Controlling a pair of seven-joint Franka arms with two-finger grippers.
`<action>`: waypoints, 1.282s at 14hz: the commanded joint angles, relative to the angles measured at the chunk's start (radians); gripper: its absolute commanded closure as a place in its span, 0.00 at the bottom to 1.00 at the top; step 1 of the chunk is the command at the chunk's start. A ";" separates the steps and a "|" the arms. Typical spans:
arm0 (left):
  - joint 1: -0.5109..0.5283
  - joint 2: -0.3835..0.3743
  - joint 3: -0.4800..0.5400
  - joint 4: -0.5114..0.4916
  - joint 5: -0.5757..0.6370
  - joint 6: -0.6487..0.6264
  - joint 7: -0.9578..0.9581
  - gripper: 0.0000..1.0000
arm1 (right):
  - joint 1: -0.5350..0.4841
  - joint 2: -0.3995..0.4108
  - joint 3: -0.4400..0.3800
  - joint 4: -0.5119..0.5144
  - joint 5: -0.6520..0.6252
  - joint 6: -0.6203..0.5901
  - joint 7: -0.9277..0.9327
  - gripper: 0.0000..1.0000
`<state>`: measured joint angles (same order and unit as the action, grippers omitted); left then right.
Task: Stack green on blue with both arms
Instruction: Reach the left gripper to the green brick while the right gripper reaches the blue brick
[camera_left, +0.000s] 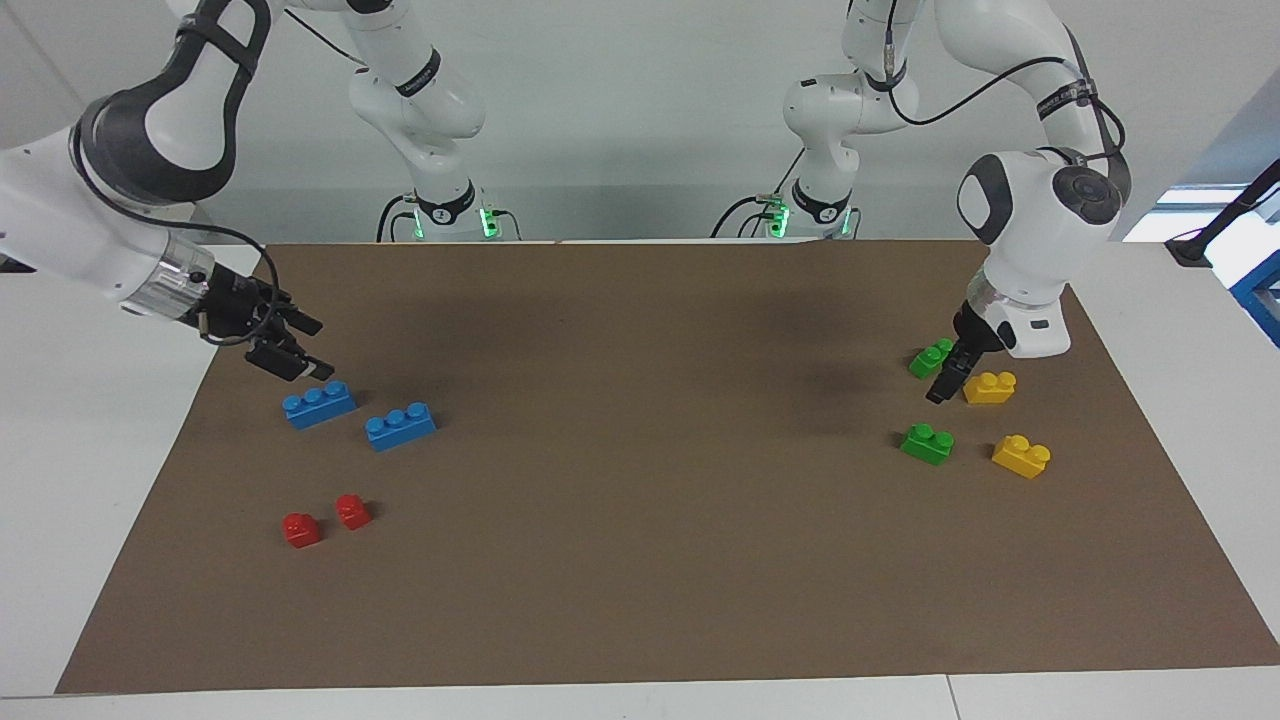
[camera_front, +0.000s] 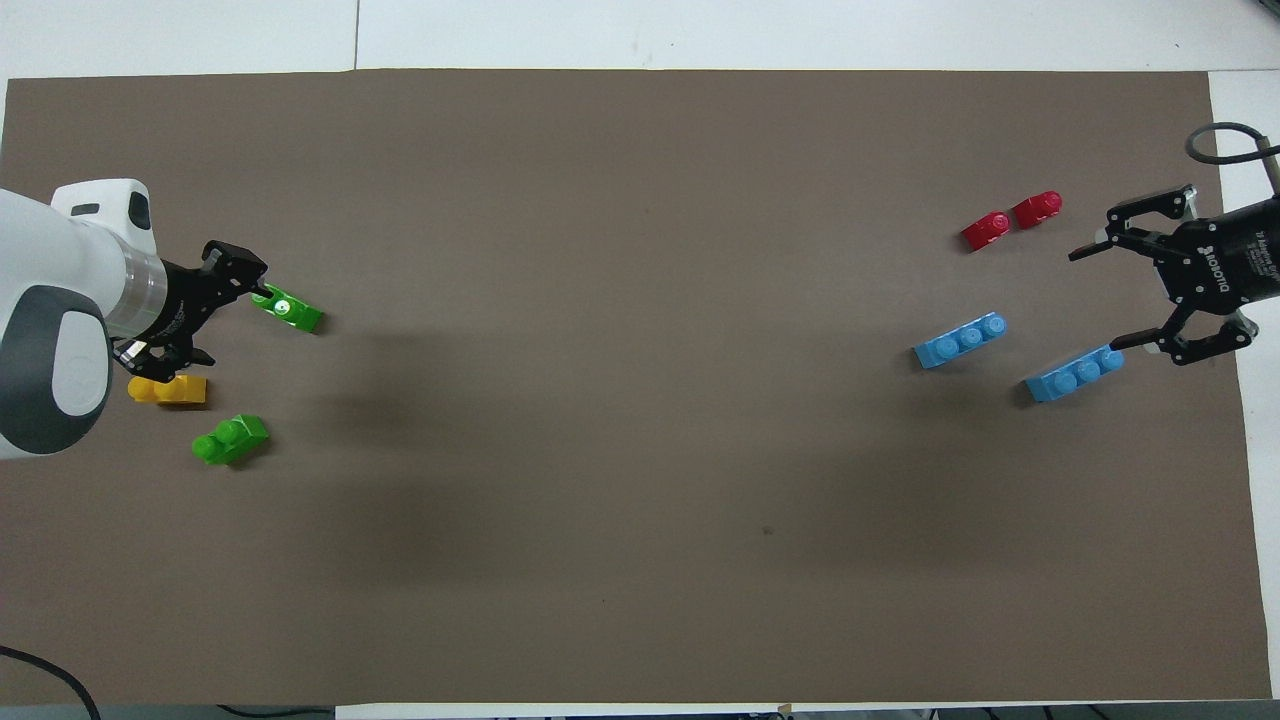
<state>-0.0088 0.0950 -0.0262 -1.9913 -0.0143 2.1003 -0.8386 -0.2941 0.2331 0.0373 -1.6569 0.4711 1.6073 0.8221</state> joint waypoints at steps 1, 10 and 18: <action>0.003 0.022 0.008 -0.017 -0.016 0.049 -0.033 0.00 | -0.028 0.055 0.009 0.029 0.027 -0.012 0.069 0.02; 0.016 0.124 0.008 -0.017 -0.052 0.194 -0.105 0.00 | -0.080 0.229 0.018 0.098 0.073 -0.047 -0.014 0.01; 0.010 0.198 0.009 -0.007 -0.052 0.262 -0.126 0.00 | -0.037 0.258 0.019 0.069 0.167 -0.035 -0.050 0.01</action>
<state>0.0065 0.2768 -0.0202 -1.9967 -0.0488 2.3294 -0.9550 -0.3312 0.4777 0.0566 -1.5910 0.6147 1.5854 0.7962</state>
